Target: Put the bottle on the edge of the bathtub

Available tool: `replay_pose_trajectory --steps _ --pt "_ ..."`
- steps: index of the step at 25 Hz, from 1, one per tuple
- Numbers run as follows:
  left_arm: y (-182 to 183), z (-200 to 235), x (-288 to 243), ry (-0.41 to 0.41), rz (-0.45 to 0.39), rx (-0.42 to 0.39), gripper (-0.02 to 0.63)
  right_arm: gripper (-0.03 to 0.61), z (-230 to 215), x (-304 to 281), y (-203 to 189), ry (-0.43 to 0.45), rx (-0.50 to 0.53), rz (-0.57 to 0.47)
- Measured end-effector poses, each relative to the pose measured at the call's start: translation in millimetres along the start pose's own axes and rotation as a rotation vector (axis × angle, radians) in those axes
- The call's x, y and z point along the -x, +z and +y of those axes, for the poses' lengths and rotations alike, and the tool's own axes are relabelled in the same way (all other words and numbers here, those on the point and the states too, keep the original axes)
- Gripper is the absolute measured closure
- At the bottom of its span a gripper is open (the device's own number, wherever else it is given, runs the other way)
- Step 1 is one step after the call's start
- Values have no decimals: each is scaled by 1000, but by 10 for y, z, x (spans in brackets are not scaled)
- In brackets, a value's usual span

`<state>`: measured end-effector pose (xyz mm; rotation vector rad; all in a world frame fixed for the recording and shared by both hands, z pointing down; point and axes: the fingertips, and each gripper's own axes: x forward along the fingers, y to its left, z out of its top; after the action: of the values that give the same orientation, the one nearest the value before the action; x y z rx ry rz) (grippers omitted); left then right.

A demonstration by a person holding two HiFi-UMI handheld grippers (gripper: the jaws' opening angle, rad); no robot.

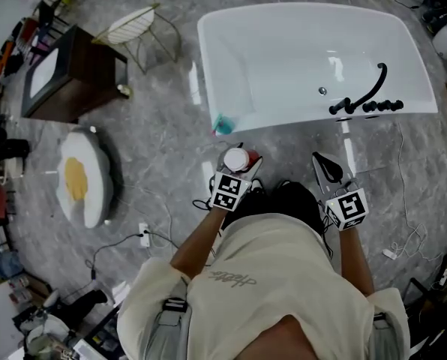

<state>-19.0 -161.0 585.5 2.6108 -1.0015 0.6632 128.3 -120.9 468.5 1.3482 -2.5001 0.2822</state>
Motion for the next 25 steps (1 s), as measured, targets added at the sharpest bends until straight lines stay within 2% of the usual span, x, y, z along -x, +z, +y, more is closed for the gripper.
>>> replay_pose_trajectory --steps 5,11,18,21,25 --pt "-6 330 -480 79 8 55 312 577 -216 -387 -170 88 -12 56" --pt "-427 598 -1109 196 39 114 313 577 -587 -807 -632 241 -27 129" --pt "-808 909 -1619 288 98 188 311 577 -1139 -1185 -815 315 36 203" --pt "-932 978 -1719 311 123 198 312 577 -1144 -1245 -788 358 84 217" --pt "-1028 1041 -1816 326 142 194 311 577 -1046 -1310 -822 403 32 232"
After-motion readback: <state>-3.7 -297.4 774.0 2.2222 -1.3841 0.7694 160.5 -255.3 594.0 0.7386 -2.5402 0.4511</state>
